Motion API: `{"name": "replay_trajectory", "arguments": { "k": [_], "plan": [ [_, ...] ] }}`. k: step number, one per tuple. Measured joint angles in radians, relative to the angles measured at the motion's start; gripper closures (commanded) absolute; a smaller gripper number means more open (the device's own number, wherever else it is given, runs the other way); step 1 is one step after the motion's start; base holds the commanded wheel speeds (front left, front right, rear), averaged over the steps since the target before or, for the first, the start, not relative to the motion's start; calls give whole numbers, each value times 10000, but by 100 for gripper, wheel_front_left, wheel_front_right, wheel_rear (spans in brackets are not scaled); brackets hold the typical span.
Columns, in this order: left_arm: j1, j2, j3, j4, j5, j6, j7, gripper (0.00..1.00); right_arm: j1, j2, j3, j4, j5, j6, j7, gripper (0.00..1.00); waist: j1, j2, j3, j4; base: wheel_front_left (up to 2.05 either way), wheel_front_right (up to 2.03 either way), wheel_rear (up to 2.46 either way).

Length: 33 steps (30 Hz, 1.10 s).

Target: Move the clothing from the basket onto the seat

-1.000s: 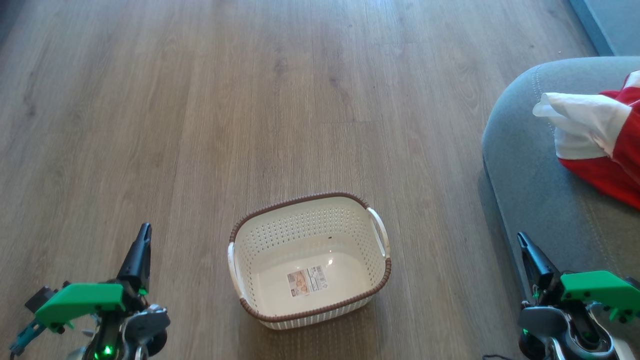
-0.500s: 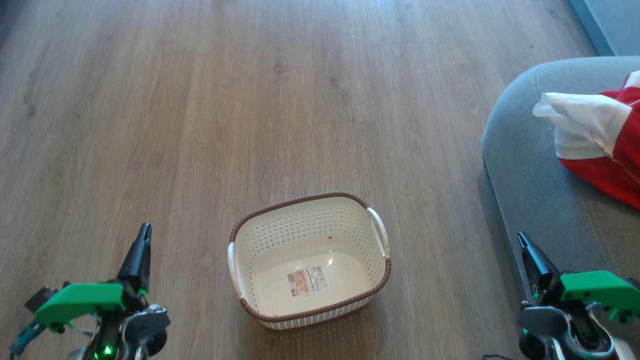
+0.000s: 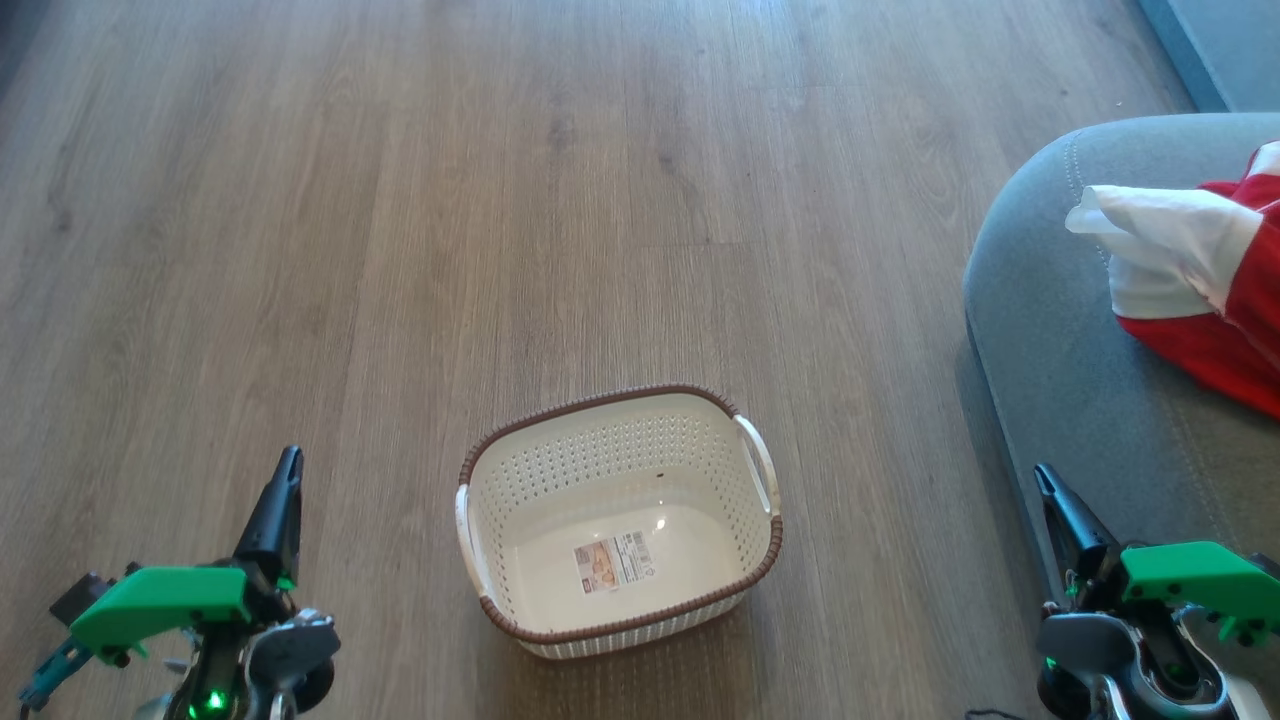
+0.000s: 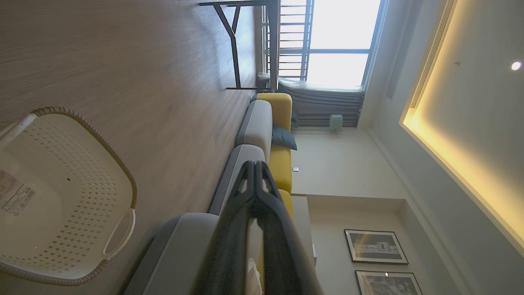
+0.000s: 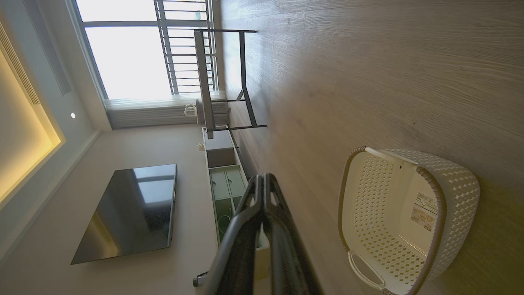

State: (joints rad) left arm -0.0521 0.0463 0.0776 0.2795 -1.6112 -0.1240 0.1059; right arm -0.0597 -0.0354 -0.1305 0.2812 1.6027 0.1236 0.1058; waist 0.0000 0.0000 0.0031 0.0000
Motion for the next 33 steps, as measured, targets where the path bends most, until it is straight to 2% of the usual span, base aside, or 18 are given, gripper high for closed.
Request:
{"name": "replay_trajectory", "arguments": {
  "k": [33],
  "plan": [
    [0,0,2,0,0,0,0,100,0,0,0,0,0,2,0,100,0,0,0,0,0,0,0]
  ]
}}
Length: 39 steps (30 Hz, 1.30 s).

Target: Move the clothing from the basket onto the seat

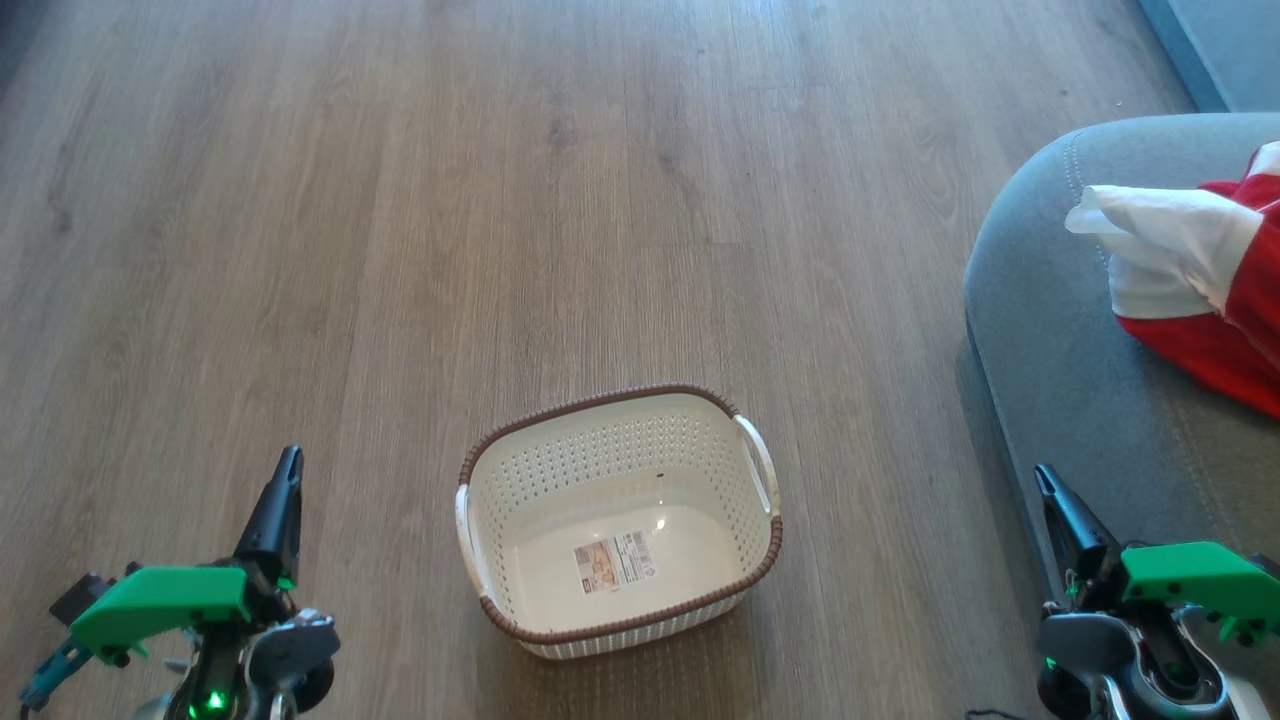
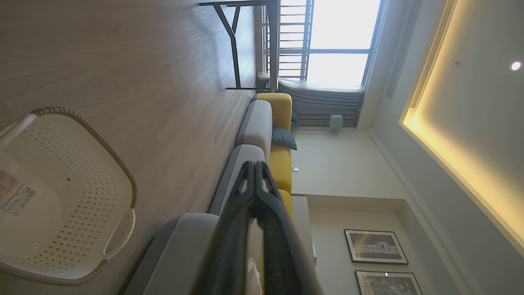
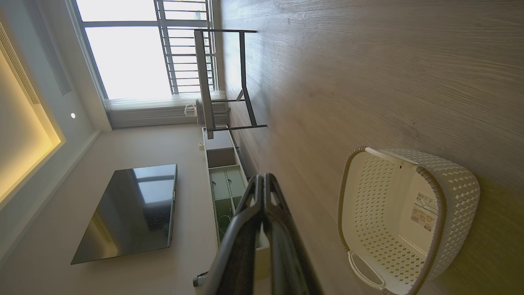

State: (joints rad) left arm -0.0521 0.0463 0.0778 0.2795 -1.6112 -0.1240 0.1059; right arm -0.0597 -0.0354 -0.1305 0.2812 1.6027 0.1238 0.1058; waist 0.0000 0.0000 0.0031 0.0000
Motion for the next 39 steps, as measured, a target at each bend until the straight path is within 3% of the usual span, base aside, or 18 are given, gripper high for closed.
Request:
{"name": "replay_trajectory", "arguments": {
  "k": [39],
  "plan": [
    [0,-2,2,0,0,0,0,100,0,0,0,0,0,-2,0,100,0,0,0,0,0,0,0]
  ]
}}
